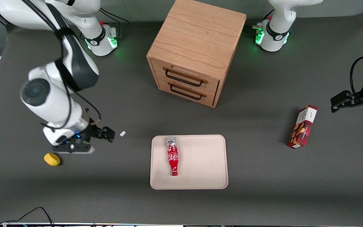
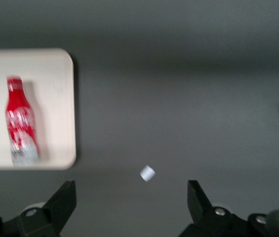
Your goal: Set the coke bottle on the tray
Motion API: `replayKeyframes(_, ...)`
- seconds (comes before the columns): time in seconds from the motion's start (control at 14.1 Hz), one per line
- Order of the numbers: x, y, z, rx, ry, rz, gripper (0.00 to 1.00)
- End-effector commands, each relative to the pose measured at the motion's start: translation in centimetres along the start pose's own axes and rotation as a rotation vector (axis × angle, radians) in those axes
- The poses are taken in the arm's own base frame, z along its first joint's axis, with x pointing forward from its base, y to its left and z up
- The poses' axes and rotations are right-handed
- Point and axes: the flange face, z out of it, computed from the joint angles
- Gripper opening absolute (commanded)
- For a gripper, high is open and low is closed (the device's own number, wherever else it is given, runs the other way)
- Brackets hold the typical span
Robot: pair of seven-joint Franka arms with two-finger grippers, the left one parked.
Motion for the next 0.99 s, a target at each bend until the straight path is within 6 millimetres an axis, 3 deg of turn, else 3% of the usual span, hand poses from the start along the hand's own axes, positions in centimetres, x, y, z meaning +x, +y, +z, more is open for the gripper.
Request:
replayKeyframes(0.0,-4.2,3.3,-3.5,-0.017,-0.029,-0.100,1.00)
replayKeyframes(0.21,-7.7,5.8,-7.5,-0.007,-0.049,-0.034,1.00)
replayKeyframes(0.5,-10.1,10.6,-12.0,0.011,-0.090,-0.037,1.00)
replayKeyframes(0.78,-10.0,12.6,-13.2,0.012,-0.083,0.004,1.00)
replayKeyframes(0.92,-9.7,12.7,-13.7,0.012,-0.072,0.068,1.00)
